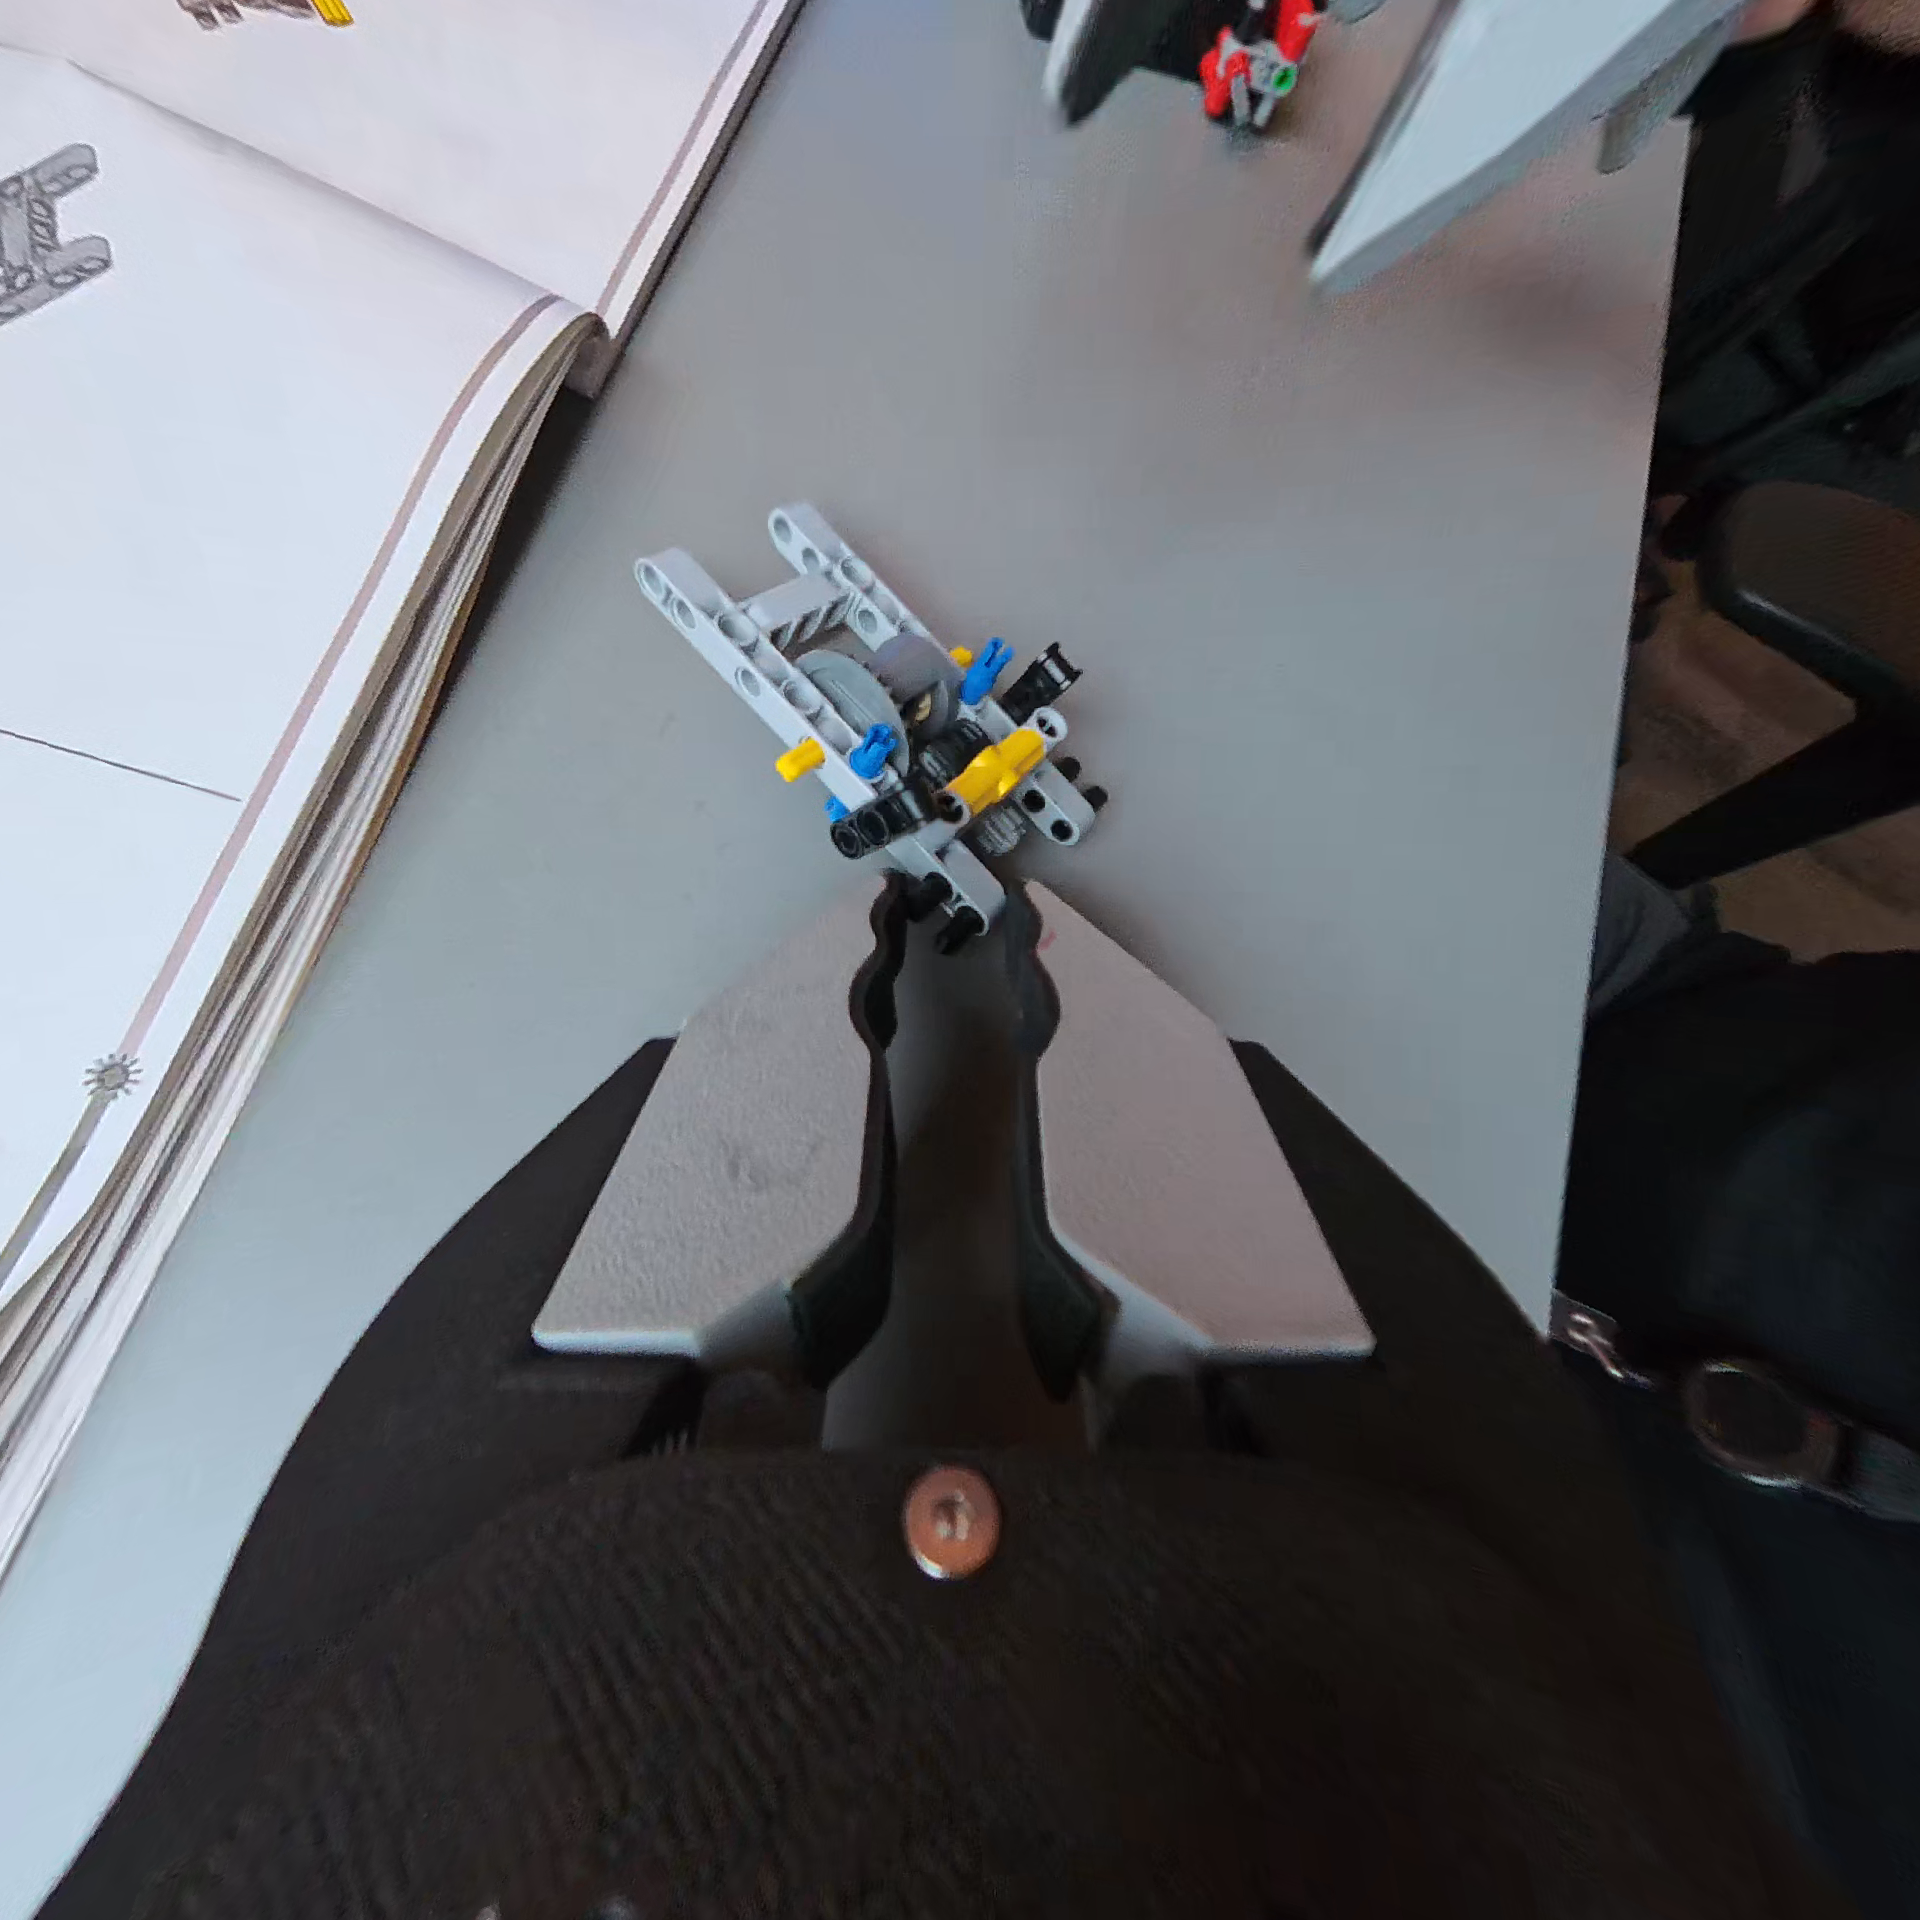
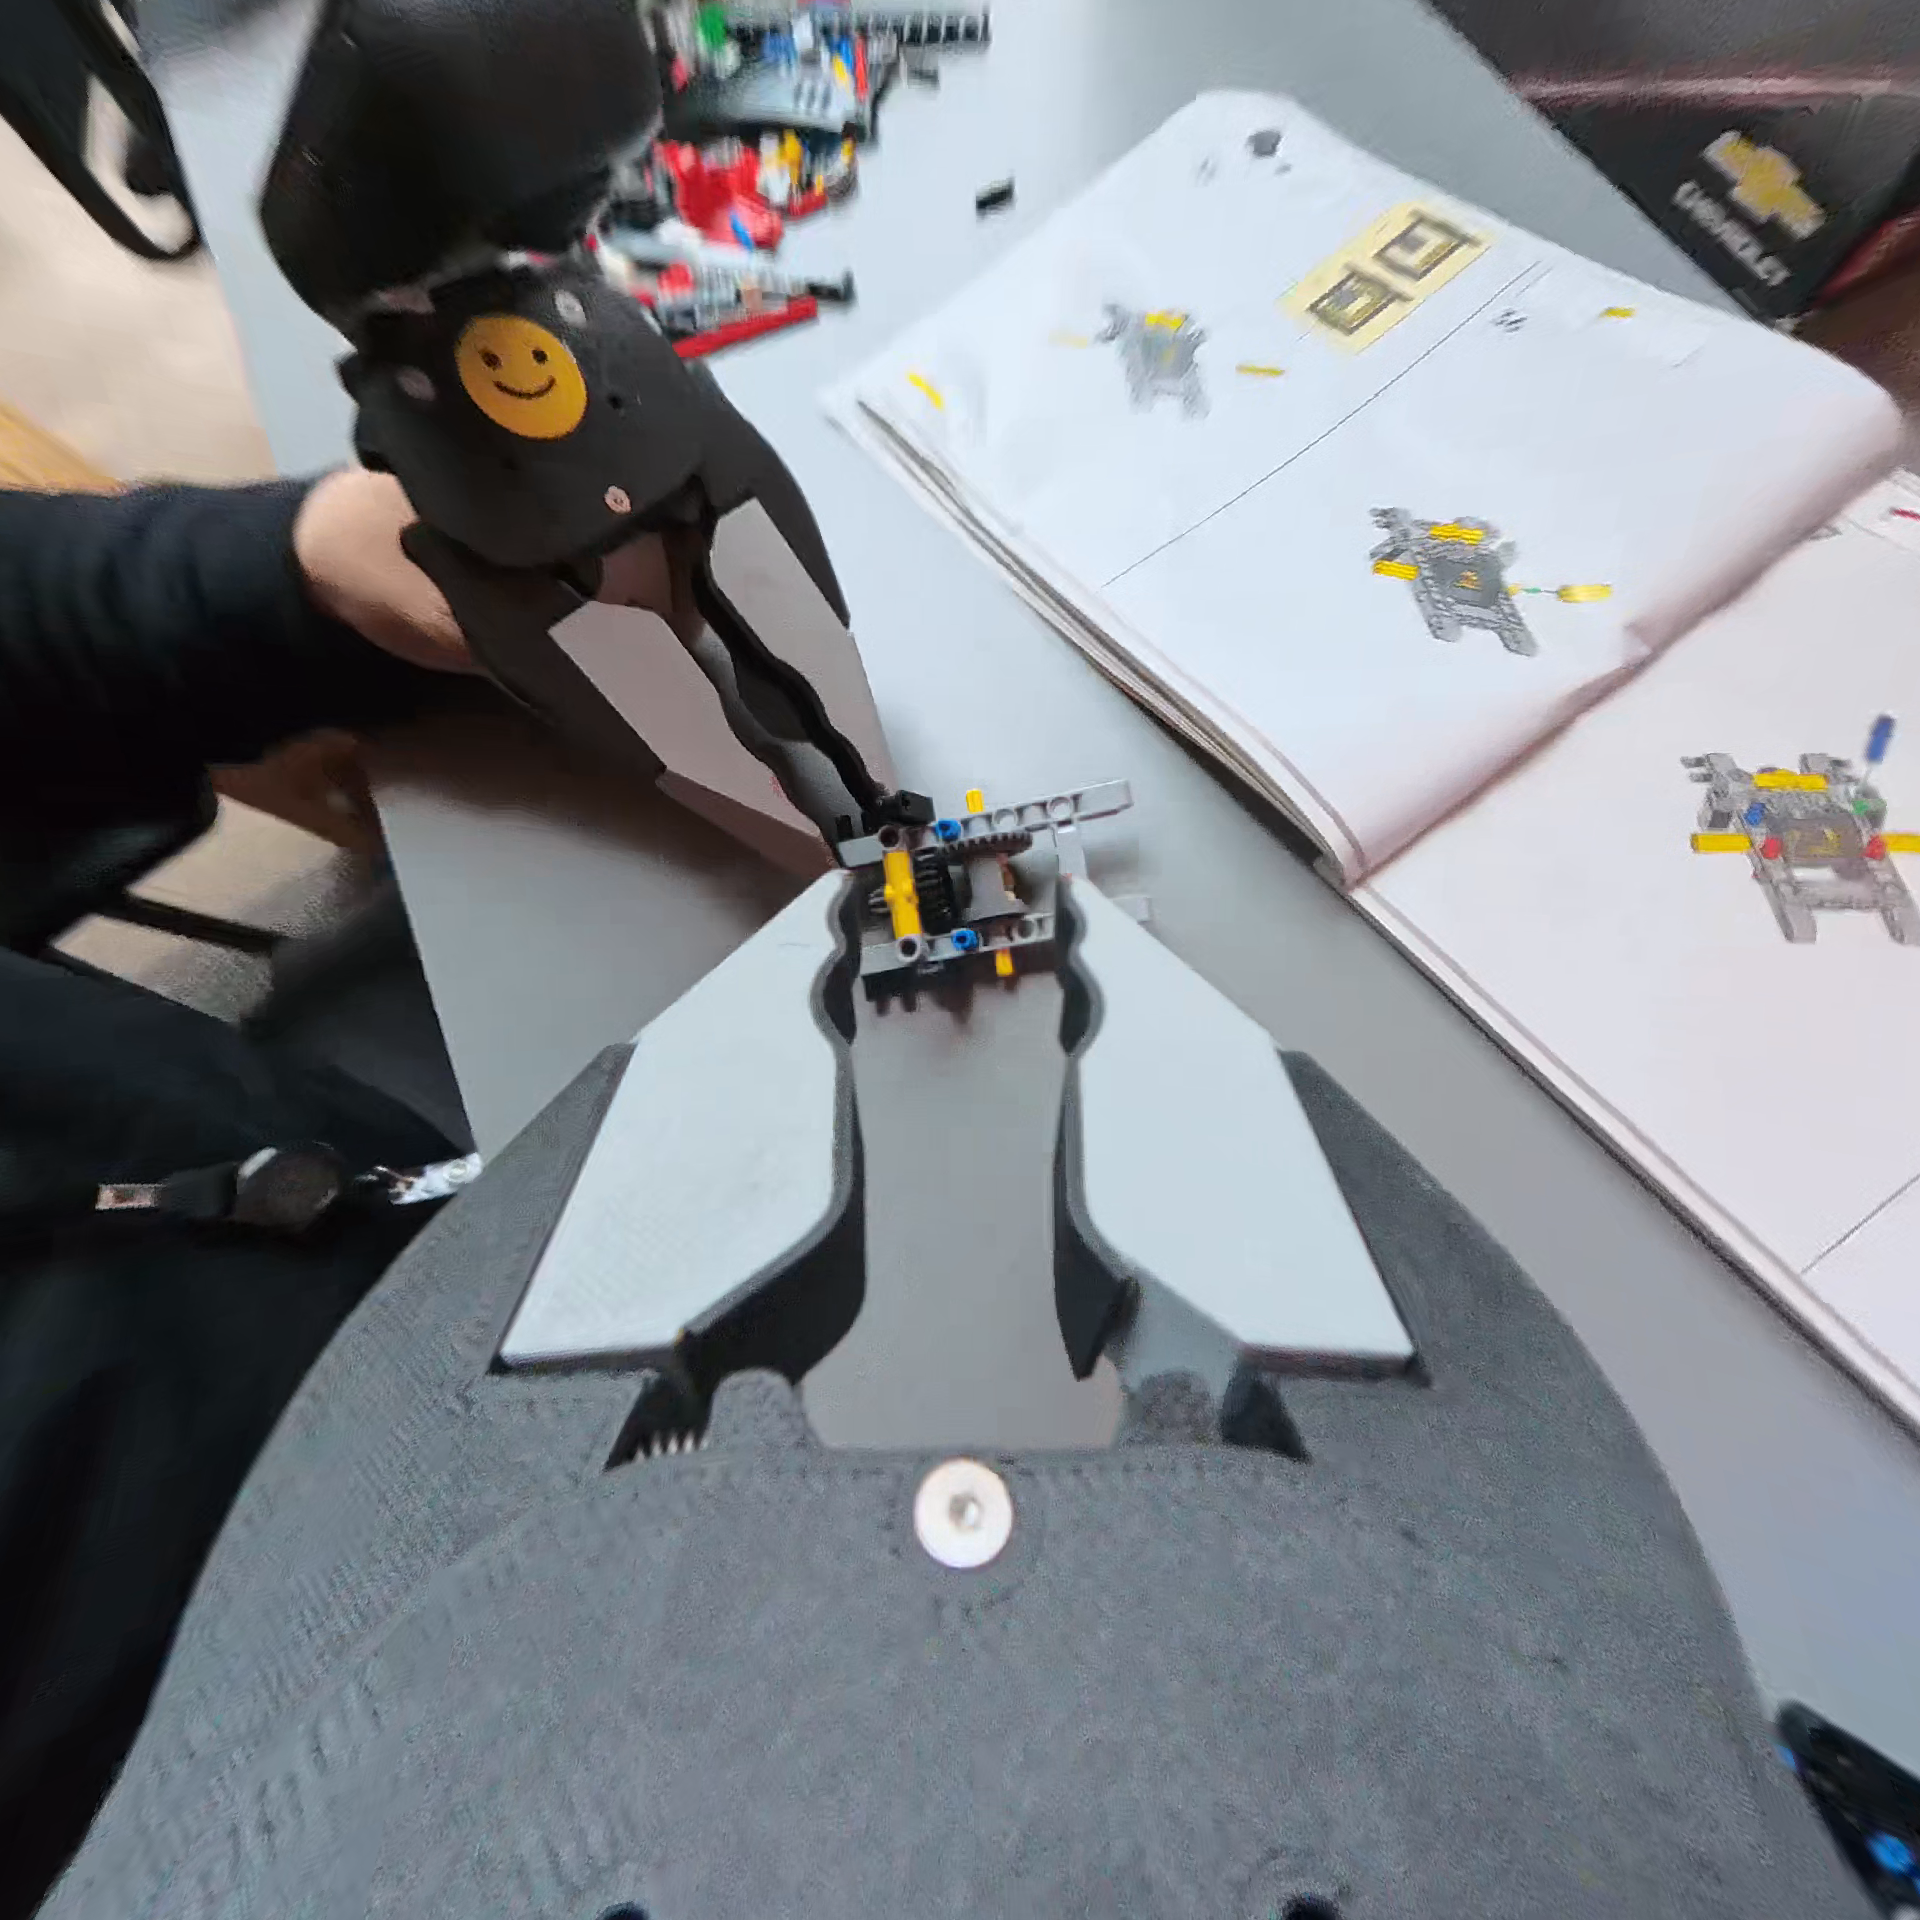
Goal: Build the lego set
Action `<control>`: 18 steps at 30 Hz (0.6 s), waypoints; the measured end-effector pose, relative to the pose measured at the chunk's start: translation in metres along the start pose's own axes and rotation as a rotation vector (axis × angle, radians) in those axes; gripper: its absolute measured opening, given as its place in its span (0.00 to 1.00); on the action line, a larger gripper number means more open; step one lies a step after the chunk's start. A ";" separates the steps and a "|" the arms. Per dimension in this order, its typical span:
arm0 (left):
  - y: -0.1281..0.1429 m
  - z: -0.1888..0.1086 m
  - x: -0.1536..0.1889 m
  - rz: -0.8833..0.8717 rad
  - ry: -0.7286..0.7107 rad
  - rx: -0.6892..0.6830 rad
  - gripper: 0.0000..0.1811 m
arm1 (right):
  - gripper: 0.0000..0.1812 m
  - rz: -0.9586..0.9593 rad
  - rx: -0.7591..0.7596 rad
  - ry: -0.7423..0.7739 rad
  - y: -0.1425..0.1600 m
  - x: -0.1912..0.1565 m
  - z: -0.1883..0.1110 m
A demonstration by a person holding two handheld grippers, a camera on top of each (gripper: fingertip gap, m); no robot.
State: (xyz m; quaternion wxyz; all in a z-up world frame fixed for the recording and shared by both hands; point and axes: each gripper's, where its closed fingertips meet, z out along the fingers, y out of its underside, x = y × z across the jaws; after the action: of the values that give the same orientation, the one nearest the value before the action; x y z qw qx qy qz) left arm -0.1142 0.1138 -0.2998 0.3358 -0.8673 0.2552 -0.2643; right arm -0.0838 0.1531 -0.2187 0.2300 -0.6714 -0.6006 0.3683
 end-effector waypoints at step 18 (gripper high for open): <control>0.005 -0.004 -0.004 0.059 0.170 -0.070 0.09 | 0.29 -0.018 -0.032 -0.456 0.046 0.013 0.039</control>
State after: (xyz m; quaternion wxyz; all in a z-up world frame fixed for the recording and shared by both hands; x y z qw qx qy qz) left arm -0.1214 0.1114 -0.3016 0.2902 -0.8450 0.3171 -0.3181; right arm -0.0849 0.1527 -0.2805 0.0810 -0.5692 -0.6486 0.4988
